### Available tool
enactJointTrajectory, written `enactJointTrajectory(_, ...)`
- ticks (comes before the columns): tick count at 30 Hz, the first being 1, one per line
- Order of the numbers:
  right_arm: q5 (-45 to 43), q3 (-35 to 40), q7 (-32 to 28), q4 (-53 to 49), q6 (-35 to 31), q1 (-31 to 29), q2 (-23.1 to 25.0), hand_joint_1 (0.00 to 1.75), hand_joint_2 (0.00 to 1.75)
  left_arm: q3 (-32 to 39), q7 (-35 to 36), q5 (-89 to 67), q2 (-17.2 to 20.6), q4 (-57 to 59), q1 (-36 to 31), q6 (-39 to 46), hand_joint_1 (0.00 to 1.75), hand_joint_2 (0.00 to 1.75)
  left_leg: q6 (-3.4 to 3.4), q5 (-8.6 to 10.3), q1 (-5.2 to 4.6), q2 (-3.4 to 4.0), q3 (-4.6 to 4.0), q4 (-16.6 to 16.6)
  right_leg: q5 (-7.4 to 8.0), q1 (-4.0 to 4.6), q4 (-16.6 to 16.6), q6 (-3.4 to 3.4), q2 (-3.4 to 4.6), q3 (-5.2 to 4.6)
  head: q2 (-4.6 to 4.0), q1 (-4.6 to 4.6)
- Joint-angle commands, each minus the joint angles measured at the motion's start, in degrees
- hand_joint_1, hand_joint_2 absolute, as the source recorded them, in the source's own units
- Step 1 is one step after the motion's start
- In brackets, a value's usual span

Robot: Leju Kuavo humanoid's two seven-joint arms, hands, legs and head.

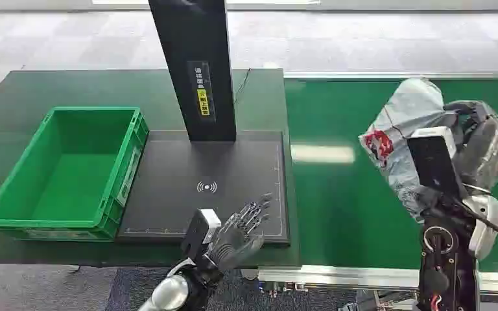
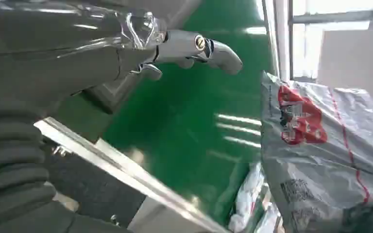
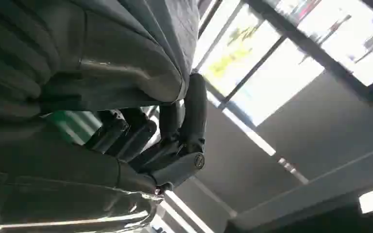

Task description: Moved the parcel from conveyor to table for the left to box.

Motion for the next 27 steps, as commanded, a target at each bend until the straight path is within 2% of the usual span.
enactJointTrajectory(1, -1.36, 28.84, -2.35, 14.76, -2.26, -9.27, 1.70, 1.75, 1.75, 7.44, -6.61, -5.75, 1.58, -0.88, 4.78, 14.84, 0.00, 1.75, -0.02, -0.09, -0.01, 0.79, 0.26, -0.15, 0.13, 0.01, -0.06, -0.05, 0.77, -0.03, 0.00, 0.00)
enactJointTrajectory(4, -2.94, 32.14, -2.77, 17.39, -1.94, -13.56, 2.63, 1.75, 1.75, 10.70, -8.38, -6.14, 1.90, -6.06, 7.54, 18.30, 0.00, 1.75, -0.01, -0.06, -0.02, 0.55, 0.07, -0.04, 0.07, 0.00, 0.04, -0.04, 0.54, -0.18, -0.02, -0.02)
enactJointTrajectory(5, -3.09, 32.33, -2.63, 17.61, -1.86, -13.99, 2.78, 1.75, 1.75, 10.88, -8.32, -6.18, 2.00, -6.38, 7.67, 18.33, 0.00, 1.75, -0.03, -0.03, 0.03, 0.41, -0.01, -0.01, 0.06, 0.04, 0.06, -0.02, 0.41, -0.19, 0.00, -0.02)
enactJointTrajectory(6, -3.19, 32.41, -2.55, 17.69, -1.84, -14.17, 2.74, 1.75, 1.75, 10.97, -8.30, -6.19, 2.04, -6.47, 7.74, 18.34, 0.00, 1.75, -0.02, -0.05, 0.05, 0.61, 0.02, -0.02, 0.10, 0.06, 0.04, -0.03, 0.61, -0.22, 0.00, -0.04)
enactJointTrajectory(8, -4.53, 33.04, -3.59, 17.99, -0.88, -14.79, 2.67, 1.75, 1.75, 11.48, -8.21, -5.85, 1.56, -6.08, 7.80, 18.83, 0.00, 1.75, -0.01, 0.00, 0.02, 0.30, -0.03, -0.04, 0.05, 0.04, 0.02, 0.00, 0.30, -0.18, 0.00, -0.04)
enactJointTrajectory(11, -7.28, 36.33, -4.97, 21.68, 2.50, -18.03, 6.07, 1.75, 1.75, 13.37, -8.95, -5.39, 1.33, -7.03, 8.45, 21.03, 0.00, 1.75, 0.00, 0.01, 0.01, 0.20, -0.09, -0.01, 0.05, 0.02, 0.05, 0.00, 0.19, -0.19, 0.00, 0.00)
enactJointTrajectory(13, -9.17, 38.86, -5.01, 23.87, 3.48, -19.39, 7.64, 1.75, 1.75, 14.28, -10.20, -6.54, 1.53, -8.76, 9.36, 23.41, 0.00, 1.75, -0.01, -0.01, -0.01, 0.45, -0.09, -0.02, 0.11, 0.01, 0.04, -0.01, 0.43, -0.23, -0.02, 0.02)
enactJointTrajectory(15, -10.35, 40.89, -4.83, 25.11, 4.13, -19.59, 7.60, 1.75, 1.75, 16.13, -11.84, -7.51, 1.43, -10.92, 10.42, 27.00, 0.00, 1.75, -0.03, 0.00, 0.01, 0.50, -0.06, -0.04, 0.12, 0.03, 0.03, -0.03, 0.48, -0.22, 0.00, -0.02)
enactJointTrajectory(17, -11.02, 42.29, -5.43, 25.77, 4.52, -18.90, 6.78, 1.75, 1.75, 19.09, -14.52, -9.27, 1.63, -13.56, 11.46, 32.10, 0.00, 1.75, -0.03, 0.02, 0.02, 0.16, -0.05, -0.02, 0.03, 0.04, 0.02, -0.02, 0.13, -0.12, 0.00, 0.00)
enactJointTrajectory(21, -11.62, 42.53, -6.33, 25.04, 3.58, -17.79, 5.74, 1.75, 1.75, 22.74, -14.29, -8.70, 2.41, -16.74, 12.36, 33.02, 0.00, 1.75, -0.03, 0.01, 0.07, 0.24, -0.02, -0.03, 0.05, 0.09, -0.02, -0.03, 0.24, -0.12, 0.00, -0.02)
enactJointTrajectory(24, -11.14, 41.62, -2.20, 26.47, 4.28, -17.35, 4.38, 1.75, 1.75, 23.66, -12.70, -9.01, 2.46, -16.41, 12.63, 32.03, 0.00, 1.75, -0.01, 0.04, 0.06, 0.12, -0.01, -0.06, 0.05, 0.08, -0.05, -0.01, 0.12, -0.07, 0.00, -0.02)
enactJointTrajectory(27, -12.08, 40.30, 2.60, 34.97, 7.95, -17.20, 2.94, 1.75, 1.75, 24.15, -11.08, -9.63, 1.76, -16.89, 12.92, 29.83, 0.00, 1.75, 0.00, 0.07, 0.05, -0.01, -0.01, -0.05, 0.05, 0.07, -0.07, 0.02, -0.01, 0.00, 0.00, 0.00)
